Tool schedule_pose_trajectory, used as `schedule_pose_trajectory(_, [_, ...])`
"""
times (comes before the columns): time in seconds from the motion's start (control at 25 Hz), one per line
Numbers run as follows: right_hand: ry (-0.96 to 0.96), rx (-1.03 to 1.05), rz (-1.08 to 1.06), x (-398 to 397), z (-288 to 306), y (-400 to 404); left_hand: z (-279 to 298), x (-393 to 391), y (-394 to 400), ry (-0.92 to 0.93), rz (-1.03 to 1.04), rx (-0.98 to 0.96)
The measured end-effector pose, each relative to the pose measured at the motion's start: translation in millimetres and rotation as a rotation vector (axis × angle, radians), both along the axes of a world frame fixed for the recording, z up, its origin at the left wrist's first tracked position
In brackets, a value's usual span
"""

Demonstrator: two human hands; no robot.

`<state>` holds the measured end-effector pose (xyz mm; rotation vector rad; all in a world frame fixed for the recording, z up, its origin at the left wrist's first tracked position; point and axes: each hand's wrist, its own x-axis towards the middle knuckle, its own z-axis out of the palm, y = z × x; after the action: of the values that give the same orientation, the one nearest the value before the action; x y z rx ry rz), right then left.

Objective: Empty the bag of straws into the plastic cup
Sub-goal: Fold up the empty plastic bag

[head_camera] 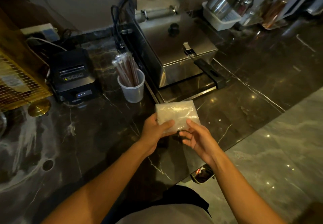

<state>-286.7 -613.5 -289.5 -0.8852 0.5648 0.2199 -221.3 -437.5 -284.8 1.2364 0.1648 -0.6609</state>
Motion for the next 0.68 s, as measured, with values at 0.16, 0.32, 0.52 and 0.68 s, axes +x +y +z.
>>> schedule_pose_trajectory(0.16, [0.077, -0.108, -0.12, -11.4, -3.7, -10.2, -6.3, -6.7, -14.2, 0.032, -0.045, 0.104])
schedule_pose_trajectory(0.32, [0.09, -0.244, -0.022, -23.9, -2.7, -29.8, -3.4, 0.1, -4.2, 0.073, -0.073, 0.105])
schedule_pose_trajectory(0.52, [0.045, -0.349, 0.127, -27.7, 1.7, -26.4, 2.5, 3.6, 8.4, -0.037, -0.279, 0.299])
schedule_pose_trajectory(0.68, [0.024, -0.429, 0.219, -15.9, 5.5, -5.8, -2.6, -1.6, 19.7, -0.191, -0.369, 0.446])
